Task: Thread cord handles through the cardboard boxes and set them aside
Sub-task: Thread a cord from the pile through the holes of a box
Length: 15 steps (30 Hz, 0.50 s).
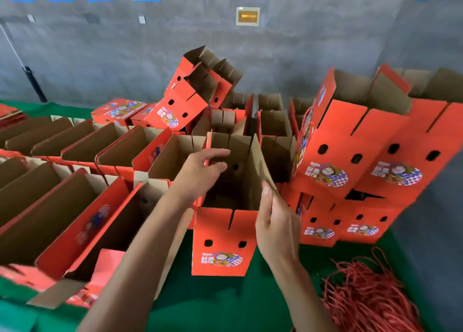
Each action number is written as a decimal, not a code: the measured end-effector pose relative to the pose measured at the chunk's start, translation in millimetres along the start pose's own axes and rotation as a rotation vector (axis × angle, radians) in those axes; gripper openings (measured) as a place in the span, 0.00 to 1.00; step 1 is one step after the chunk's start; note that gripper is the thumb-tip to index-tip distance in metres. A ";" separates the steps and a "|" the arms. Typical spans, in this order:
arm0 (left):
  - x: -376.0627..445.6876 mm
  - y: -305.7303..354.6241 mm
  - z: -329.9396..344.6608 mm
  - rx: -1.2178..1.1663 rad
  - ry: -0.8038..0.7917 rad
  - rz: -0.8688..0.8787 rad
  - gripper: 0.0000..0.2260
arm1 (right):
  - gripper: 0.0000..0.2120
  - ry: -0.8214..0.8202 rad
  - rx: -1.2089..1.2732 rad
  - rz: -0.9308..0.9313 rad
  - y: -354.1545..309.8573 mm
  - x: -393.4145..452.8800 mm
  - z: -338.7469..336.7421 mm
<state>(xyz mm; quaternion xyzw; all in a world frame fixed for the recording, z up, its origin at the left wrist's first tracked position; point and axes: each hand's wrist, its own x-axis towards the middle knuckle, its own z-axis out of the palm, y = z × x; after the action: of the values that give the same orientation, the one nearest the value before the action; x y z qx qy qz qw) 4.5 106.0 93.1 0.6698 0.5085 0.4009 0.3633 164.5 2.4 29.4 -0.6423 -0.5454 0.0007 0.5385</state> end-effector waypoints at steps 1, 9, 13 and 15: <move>1.2 -9.1 0.4 -0.017 -0.040 -0.044 0.17 | 0.16 -0.038 0.001 0.012 6.8 -10.6 2.1; -16.1 -76.8 28.8 0.207 -0.184 -0.189 0.26 | 0.21 -0.318 0.254 0.083 69.8 -75.6 11.0; -30.4 -85.5 42.2 0.318 -0.104 -0.176 0.25 | 0.21 -0.381 0.362 0.195 86.0 -85.6 21.8; -34.2 -79.1 56.0 0.409 -0.016 -0.023 0.19 | 0.18 -0.366 0.420 0.287 93.5 -86.9 29.9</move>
<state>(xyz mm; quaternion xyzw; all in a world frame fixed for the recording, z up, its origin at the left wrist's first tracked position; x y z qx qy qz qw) 18.9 85.6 -6.6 0.7268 0.5841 0.2799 0.2285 177.1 -21.6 -98.8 -0.5768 -0.5249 0.3047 0.5467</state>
